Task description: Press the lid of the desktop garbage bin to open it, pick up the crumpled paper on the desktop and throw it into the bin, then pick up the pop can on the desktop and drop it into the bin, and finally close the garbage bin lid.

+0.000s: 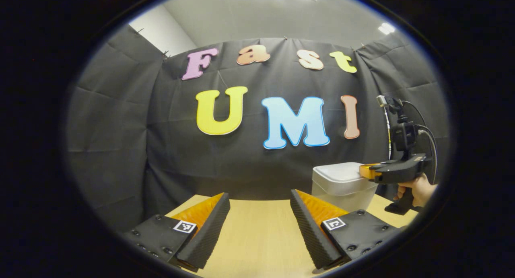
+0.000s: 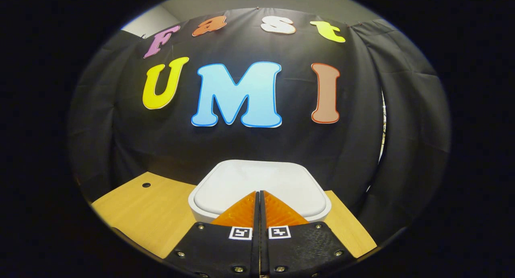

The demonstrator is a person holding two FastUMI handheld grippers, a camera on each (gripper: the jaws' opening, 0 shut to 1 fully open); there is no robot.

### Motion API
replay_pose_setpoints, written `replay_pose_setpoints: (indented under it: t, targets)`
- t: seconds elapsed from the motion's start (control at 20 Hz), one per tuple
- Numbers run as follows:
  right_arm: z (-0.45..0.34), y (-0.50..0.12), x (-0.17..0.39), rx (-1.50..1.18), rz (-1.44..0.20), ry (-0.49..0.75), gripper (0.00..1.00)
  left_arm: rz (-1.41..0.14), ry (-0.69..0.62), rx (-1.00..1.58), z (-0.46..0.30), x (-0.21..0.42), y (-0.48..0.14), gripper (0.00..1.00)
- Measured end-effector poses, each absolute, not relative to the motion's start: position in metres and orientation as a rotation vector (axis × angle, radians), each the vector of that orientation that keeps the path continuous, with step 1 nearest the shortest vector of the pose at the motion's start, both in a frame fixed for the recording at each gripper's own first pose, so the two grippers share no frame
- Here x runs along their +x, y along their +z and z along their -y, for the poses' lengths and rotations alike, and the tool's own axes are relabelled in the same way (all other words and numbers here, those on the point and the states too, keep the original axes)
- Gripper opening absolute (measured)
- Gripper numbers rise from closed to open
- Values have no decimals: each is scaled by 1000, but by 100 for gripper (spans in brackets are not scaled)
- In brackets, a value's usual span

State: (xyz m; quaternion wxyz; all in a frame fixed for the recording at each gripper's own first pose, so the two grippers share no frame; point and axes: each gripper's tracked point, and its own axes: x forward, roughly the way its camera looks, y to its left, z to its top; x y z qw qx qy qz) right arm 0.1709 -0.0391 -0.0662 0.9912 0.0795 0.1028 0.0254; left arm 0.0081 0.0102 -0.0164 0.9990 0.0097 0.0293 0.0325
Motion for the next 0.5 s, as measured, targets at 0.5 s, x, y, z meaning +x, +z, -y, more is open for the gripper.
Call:
replay_pose_setpoints:
  t: [0.5]
  targets:
    - [38, -72, 174, 211, -190, 86, 1, -55, 63, 5, -7, 15, -18, 95]
